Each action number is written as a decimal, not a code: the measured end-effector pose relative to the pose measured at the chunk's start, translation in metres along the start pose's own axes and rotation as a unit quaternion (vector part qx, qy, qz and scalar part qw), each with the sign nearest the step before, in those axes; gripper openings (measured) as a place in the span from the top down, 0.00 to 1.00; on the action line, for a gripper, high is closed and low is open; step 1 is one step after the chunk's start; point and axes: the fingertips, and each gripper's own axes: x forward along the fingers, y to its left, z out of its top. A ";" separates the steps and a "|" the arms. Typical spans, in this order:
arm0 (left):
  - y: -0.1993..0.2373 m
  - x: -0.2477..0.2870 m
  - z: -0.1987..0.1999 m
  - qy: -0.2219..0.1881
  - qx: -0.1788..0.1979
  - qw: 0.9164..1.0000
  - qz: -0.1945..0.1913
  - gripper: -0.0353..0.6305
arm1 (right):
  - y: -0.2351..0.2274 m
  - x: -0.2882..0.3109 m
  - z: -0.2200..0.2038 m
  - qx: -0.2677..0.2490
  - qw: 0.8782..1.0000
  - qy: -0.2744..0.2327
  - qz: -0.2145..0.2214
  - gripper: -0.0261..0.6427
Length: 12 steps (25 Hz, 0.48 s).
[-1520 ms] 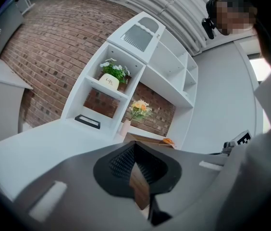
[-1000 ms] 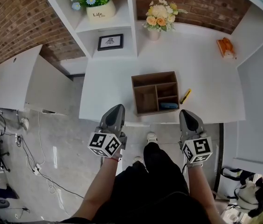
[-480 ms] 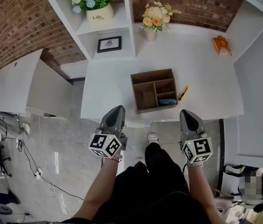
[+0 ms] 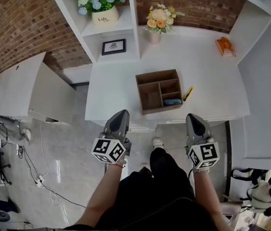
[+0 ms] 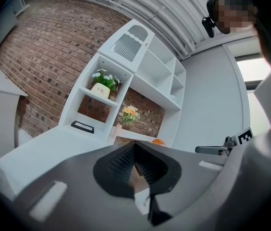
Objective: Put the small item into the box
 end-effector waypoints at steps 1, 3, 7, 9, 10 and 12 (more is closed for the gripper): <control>-0.001 -0.001 0.001 -0.001 0.000 1.000 -0.001 0.94 | 0.001 -0.002 0.001 -0.001 1.000 -0.001 -0.001 0.96; -0.003 -0.004 0.002 -0.002 0.001 1.000 -0.003 0.94 | 0.002 -0.005 0.003 -0.002 1.000 -0.005 -0.003 0.96; -0.004 -0.009 0.002 -0.002 0.004 1.000 -0.006 0.94 | 0.005 -0.010 0.005 -0.002 1.000 -0.011 -0.006 0.96; -0.005 -0.011 0.003 -0.002 0.005 1.000 -0.008 0.94 | 0.006 -0.012 0.006 0.000 1.000 -0.015 -0.008 0.96; -0.005 -0.012 0.003 -0.002 0.005 1.000 -0.008 0.94 | 0.007 -0.013 0.006 0.001 1.000 -0.016 -0.008 0.96; -0.005 -0.014 0.004 -0.002 0.005 1.000 -0.009 0.94 | 0.008 -0.015 0.007 0.002 1.000 -0.017 -0.009 0.96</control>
